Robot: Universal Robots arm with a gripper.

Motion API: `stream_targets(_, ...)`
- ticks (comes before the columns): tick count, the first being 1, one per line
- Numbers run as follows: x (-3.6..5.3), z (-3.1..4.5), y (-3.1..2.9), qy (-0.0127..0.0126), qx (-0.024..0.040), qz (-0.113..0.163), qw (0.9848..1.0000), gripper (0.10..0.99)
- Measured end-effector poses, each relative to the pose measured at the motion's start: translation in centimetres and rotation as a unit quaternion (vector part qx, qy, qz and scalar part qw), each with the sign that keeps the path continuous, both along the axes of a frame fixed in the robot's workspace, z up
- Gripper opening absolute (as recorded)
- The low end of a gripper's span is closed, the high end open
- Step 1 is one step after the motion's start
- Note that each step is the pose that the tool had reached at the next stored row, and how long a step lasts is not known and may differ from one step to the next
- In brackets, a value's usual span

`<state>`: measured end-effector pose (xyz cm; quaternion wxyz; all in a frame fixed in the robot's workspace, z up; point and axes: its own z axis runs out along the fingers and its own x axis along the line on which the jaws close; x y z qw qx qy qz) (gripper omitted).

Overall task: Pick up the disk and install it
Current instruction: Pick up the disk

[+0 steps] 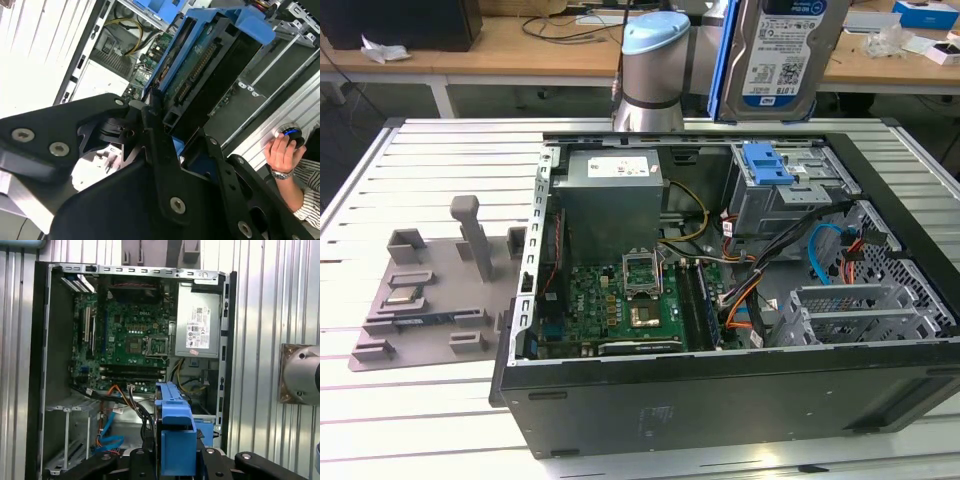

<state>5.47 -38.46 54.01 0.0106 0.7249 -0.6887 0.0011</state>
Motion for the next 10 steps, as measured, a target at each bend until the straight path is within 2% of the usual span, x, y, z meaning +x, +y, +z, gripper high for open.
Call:
stream_targets(1, 0.00, -0.07, -1.36, 0.0000, 0.0000, 0.000, 1.0000, 0.369)
stream_targets(6, 0.00, -0.12, -2.34, 0.0000, 0.0000, 0.000, 1.0000, 0.369)
stream_targets(10, 0.00, -0.17, -3.36, 0.0000, 0.0000, 0.000, 1.0000, 0.369)
